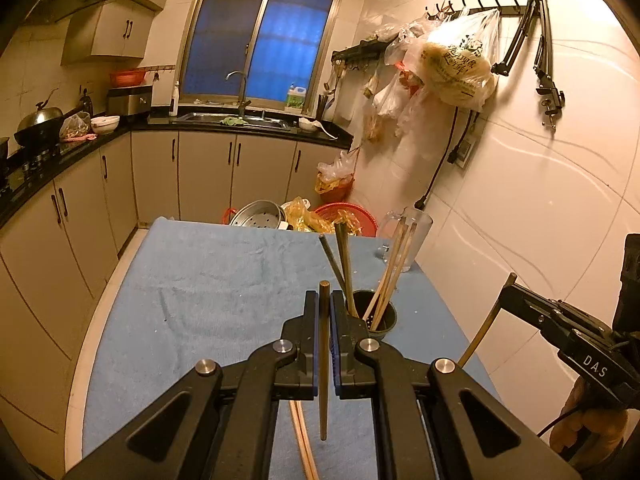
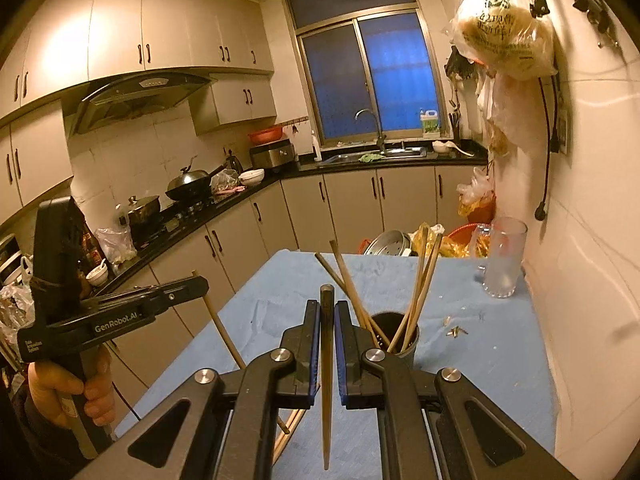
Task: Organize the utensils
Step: 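Lower both chopsticks upright into the black holder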
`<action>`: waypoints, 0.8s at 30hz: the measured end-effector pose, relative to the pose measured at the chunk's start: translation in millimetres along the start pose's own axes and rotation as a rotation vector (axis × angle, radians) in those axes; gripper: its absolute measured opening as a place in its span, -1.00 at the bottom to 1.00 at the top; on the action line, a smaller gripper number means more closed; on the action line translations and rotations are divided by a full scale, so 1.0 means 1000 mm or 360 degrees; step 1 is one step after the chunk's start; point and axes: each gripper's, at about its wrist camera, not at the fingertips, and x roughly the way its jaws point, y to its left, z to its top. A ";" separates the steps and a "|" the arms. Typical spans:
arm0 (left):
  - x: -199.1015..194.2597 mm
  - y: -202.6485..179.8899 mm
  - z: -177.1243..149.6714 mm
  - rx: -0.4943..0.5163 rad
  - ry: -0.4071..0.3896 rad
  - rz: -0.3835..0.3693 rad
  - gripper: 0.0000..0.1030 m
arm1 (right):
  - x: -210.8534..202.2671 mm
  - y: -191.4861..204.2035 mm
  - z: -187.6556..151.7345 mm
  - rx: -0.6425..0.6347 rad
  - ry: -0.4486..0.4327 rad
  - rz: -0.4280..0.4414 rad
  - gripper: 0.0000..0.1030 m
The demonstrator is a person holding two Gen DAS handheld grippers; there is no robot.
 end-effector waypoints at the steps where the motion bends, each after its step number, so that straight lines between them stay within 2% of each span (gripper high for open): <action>1: 0.000 -0.001 0.001 0.0000 -0.0005 -0.0003 -0.90 | -0.001 -0.001 0.001 -0.0002 -0.0004 -0.0002 -0.85; 10: -0.004 -0.017 0.020 0.0035 -0.0061 -0.0039 -0.90 | -0.009 -0.003 0.016 -0.0015 -0.0067 -0.0038 -0.85; 24: 0.011 -0.045 0.070 0.0057 -0.0200 -0.0099 -0.90 | -0.012 -0.014 0.068 -0.0073 -0.0244 -0.0139 -0.85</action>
